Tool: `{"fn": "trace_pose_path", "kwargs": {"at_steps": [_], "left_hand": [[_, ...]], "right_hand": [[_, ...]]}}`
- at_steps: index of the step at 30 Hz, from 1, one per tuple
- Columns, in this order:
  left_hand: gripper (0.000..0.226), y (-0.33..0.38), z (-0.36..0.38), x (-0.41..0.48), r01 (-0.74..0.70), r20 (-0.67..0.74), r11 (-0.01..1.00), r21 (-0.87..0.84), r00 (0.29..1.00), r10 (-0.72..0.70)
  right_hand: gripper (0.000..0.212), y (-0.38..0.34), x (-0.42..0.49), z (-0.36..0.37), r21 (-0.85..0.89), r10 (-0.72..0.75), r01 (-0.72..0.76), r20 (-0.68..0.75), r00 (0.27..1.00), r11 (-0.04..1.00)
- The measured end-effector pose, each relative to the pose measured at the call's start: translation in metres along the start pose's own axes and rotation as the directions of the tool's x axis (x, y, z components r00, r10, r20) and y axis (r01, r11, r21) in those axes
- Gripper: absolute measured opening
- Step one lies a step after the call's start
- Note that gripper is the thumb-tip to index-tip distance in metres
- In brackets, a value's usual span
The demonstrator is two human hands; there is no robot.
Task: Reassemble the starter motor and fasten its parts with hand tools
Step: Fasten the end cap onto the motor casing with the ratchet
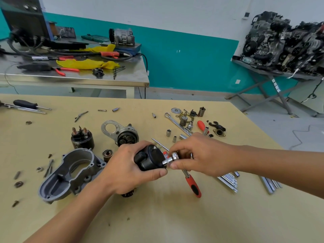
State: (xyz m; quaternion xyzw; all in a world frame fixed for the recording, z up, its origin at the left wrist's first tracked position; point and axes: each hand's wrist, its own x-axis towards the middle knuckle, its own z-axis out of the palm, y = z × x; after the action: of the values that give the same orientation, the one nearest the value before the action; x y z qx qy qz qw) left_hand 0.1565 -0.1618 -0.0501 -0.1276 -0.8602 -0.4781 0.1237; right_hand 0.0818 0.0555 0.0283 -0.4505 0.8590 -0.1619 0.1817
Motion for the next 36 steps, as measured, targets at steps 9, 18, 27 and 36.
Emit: {"fn": "trace_pose_path", "kwargs": {"at_steps": [9, 18, 27, 36], "left_hand": [[0.049, 0.000, 0.001, 0.000, 0.012, 0.015, 1.000, 0.019, 1.000, -0.013], [0.048, -0.003, 0.005, 0.000, -0.038, -0.030, 0.997, 0.069, 0.999, 0.040], [0.040, -0.001, 0.014, 0.000, -0.236, -0.162, 0.965, 0.114, 0.954, 0.252], [0.021, 0.014, 0.021, 0.003, -0.153, -0.293, 0.977, 0.149, 0.937, 0.191]], "right_hand": [[0.022, 0.001, -0.001, 0.001, -0.023, -0.014, 0.014, 0.011, 1.000, 1.000], [0.041, -0.008, 0.006, 0.008, 0.548, 0.350, -0.386, 0.175, 0.920, 0.742], [0.012, -0.019, 0.009, 0.010, 0.559, 0.411, -0.315, -0.050, 0.910, 0.767], [0.027, -0.032, 0.019, 0.009, 0.745, 0.542, -0.434, 0.116, 0.832, 0.507]]}}
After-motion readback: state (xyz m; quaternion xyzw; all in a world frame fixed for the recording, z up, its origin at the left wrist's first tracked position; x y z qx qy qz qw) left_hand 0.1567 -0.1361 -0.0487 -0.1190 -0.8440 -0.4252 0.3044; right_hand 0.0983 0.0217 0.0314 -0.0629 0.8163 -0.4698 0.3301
